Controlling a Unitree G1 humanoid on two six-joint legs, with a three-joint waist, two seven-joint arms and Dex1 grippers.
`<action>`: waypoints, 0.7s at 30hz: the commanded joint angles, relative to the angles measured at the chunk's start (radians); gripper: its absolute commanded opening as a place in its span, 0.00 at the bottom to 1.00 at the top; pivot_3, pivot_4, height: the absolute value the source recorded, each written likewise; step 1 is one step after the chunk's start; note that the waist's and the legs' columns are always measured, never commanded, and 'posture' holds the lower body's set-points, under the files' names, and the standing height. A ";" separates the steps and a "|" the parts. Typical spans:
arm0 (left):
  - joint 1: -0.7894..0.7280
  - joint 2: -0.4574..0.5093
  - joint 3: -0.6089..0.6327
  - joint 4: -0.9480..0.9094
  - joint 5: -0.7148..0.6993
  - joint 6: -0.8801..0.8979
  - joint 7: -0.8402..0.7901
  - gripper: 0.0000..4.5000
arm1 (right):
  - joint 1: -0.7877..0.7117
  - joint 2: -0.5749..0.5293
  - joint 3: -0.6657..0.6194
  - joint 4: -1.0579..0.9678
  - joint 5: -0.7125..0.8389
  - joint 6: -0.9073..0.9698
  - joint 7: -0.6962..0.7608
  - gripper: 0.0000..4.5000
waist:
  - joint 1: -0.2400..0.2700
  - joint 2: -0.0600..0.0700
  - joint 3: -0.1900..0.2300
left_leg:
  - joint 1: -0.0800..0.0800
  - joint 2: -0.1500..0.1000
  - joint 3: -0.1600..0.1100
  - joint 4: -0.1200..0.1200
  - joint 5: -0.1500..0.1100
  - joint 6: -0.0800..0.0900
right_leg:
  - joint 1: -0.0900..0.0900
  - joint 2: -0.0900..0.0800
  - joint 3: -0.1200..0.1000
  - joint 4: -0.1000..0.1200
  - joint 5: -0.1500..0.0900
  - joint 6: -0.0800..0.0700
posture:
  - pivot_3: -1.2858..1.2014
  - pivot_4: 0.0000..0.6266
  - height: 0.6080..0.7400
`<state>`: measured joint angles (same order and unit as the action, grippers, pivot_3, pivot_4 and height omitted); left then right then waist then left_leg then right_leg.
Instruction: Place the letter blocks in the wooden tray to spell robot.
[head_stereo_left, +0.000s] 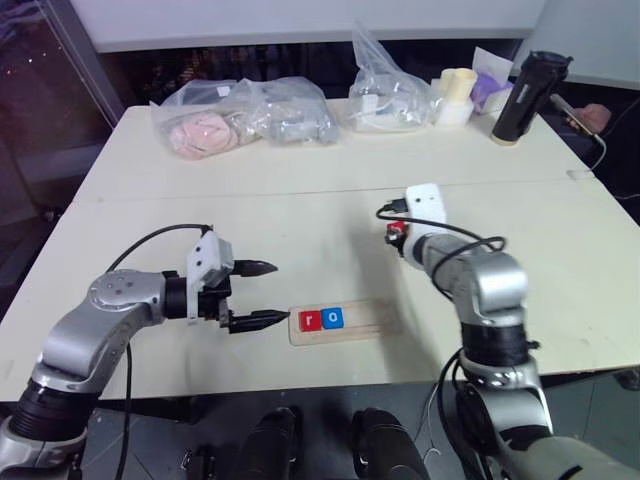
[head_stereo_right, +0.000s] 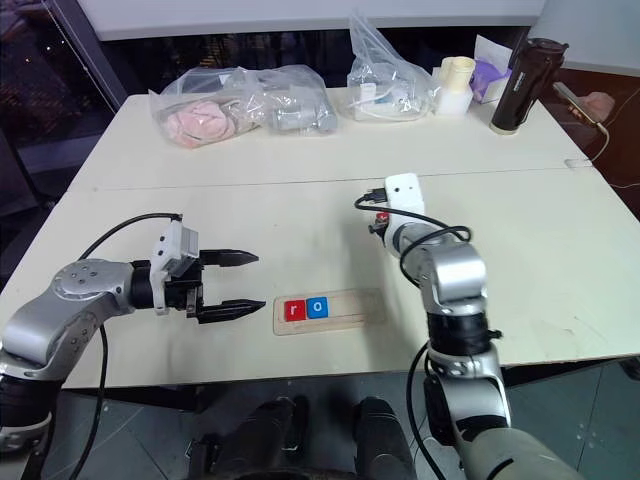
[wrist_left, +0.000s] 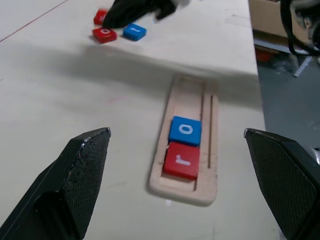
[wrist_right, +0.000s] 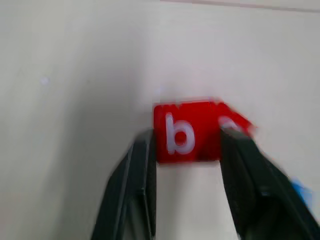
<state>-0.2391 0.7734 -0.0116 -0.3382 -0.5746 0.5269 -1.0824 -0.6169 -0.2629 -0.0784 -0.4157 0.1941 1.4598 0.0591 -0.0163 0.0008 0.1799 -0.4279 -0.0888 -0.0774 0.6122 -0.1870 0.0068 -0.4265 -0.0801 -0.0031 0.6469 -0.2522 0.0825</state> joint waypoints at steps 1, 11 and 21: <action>-0.005 0.001 -0.005 -0.007 0.011 -0.034 -0.024 1.00 | 0.095 -0.083 -0.082 -0.232 0.068 0.146 0.060 0.26 | 0.005 0.000 0.000 | 0.000 0.000 0.000 0.000 0.000 0.000 | 0.000 0.000 0.000 0.000 0.000 0.000 | 0.52 0.24 0.98; -0.043 -0.019 -0.052 0.053 0.052 -0.081 -0.069 1.00 | 0.401 -0.114 -0.161 -0.431 0.153 0.155 0.043 0.26 | 0.001 -0.001 0.000 | -0.002 0.000 0.000 0.000 -0.001 0.000 | 0.001 -0.001 -0.001 -0.006 -0.003 -0.001 | 0.52 0.24 0.98; -0.055 -0.025 -0.046 0.063 0.066 -0.080 -0.080 1.00 | 0.376 -0.288 -0.139 -0.435 0.276 0.150 0.203 0.68 | 0.005 0.000 0.001 | -0.003 0.000 0.000 0.000 -0.001 0.000 | 0.002 -0.002 -0.001 -0.008 -0.003 -0.001 | 0.52 0.24 0.98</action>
<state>-0.2815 0.7454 -0.0655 -0.2705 -0.5095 0.4621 -1.1566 -0.1979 -0.4743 -0.2087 -0.8106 0.4103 1.6073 0.1673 -0.0112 0.0006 0.1806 -0.4310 -0.0888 -0.0775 0.6127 -0.1875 0.0075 -0.4243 -0.0818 -0.0043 0.6380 -0.2550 0.0815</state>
